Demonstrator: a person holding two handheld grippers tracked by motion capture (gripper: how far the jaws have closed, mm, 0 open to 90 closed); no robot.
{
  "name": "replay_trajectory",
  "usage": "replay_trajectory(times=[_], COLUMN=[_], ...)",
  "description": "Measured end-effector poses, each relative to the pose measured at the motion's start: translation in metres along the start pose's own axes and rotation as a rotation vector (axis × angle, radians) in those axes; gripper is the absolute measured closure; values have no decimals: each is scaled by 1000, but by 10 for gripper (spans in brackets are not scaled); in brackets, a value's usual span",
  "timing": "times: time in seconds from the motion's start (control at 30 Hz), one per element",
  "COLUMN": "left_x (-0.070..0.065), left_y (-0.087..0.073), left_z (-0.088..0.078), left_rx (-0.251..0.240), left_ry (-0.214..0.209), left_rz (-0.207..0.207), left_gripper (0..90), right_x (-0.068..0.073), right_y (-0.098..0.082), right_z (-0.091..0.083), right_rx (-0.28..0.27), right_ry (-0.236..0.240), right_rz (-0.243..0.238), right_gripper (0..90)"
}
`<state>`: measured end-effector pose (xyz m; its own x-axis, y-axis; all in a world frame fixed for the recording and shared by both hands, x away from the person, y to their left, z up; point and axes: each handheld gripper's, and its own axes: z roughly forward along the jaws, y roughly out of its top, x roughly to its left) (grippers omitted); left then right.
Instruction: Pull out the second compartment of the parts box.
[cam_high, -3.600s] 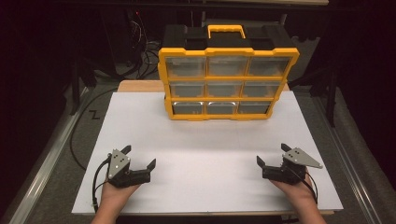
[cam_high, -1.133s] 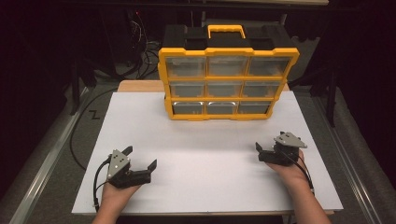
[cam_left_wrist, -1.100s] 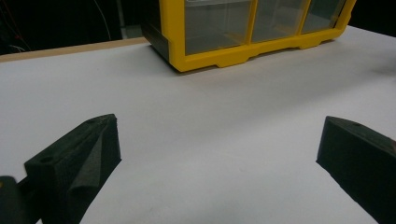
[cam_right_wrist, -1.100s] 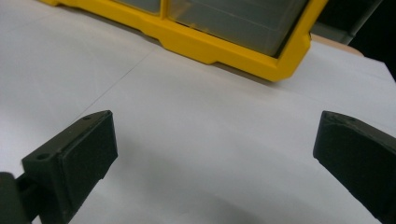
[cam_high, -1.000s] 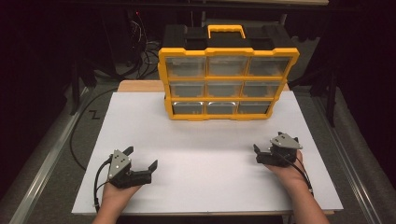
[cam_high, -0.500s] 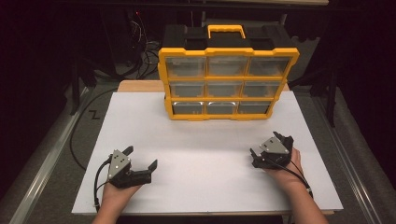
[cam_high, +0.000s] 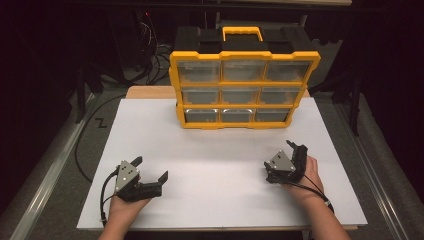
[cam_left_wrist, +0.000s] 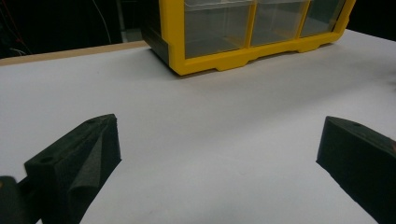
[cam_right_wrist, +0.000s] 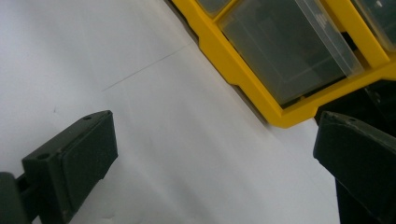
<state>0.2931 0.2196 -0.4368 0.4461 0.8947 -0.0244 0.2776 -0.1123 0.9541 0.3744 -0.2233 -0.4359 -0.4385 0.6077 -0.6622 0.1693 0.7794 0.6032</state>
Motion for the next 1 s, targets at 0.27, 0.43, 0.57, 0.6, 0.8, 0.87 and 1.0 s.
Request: replay_trajectory(times=[0.27, 0.43, 0.57, 0.6, 0.8, 0.87, 1.0], left_x=[0, 1, 1, 1, 1, 1, 1], left_y=[0, 0, 0, 0, 0, 0, 0], left_z=[0, 0, -1, -1, -1, 0, -1], left_rx=[-4, -4, -4, -4, -3, -2, -3], left_ry=[2, 2, 3, 2, 4, 4, 5], left_rz=[-2, -2, -2, -1, -1, 0, 1], left_gripper=[5, 5, 5, 5, 5, 5, 5], right_x=[6, 10, 12, 14, 19, 21, 23], right_y=[5, 9, 11, 12, 15, 16, 17], right_z=[-3, -6, -7, -8, -9, -10, -11], right_rx=[2, 6, 0, 2, 3, 2, -1], right_ry=[-36, -58, -76, -75, -98, -103, -117], right_rz=[-112, -174, -237, -235, -307, -335, -374], right_gripper=[9, 9, 9, 9, 9, 9, 9])
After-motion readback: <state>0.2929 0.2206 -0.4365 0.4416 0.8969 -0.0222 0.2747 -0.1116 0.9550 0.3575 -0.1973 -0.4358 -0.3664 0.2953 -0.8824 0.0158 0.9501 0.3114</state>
